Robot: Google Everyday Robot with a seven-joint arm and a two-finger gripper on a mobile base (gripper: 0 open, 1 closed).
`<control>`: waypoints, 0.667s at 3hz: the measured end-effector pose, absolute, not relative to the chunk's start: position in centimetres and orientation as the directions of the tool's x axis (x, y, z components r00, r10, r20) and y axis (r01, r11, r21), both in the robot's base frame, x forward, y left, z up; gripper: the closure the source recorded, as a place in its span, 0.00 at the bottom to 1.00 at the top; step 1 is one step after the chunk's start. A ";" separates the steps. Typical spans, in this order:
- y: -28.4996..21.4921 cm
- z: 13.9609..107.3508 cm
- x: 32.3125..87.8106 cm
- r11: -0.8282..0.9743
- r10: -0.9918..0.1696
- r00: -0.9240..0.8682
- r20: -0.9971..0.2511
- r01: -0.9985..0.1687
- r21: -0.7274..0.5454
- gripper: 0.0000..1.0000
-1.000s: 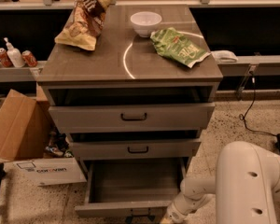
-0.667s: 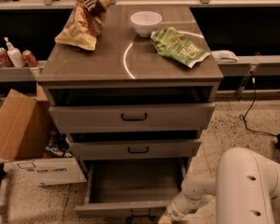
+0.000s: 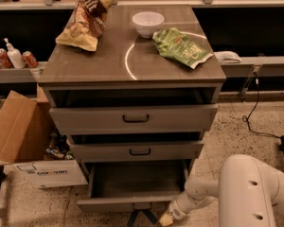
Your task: Close bottom drawer
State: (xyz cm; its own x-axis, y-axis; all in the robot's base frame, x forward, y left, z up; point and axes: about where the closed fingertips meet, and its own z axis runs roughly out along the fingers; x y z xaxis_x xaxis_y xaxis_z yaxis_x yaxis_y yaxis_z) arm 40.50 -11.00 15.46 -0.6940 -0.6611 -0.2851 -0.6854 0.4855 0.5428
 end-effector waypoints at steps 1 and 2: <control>-11.3 15.4 41.6 0.497 -0.681 -0.664 -0.310 -0.729 0.470 1.00; -11.9 15.2 44.4 0.472 -0.735 -0.589 -0.337 -0.801 0.370 1.00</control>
Offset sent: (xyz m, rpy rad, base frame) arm 0.0872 -0.0207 0.0011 -0.1562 -0.3253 0.1489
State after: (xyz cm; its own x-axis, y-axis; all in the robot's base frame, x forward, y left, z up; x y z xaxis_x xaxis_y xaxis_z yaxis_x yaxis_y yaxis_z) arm 44.40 -11.93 15.24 -0.5886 -0.7347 -0.3373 -0.8005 0.4715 0.3699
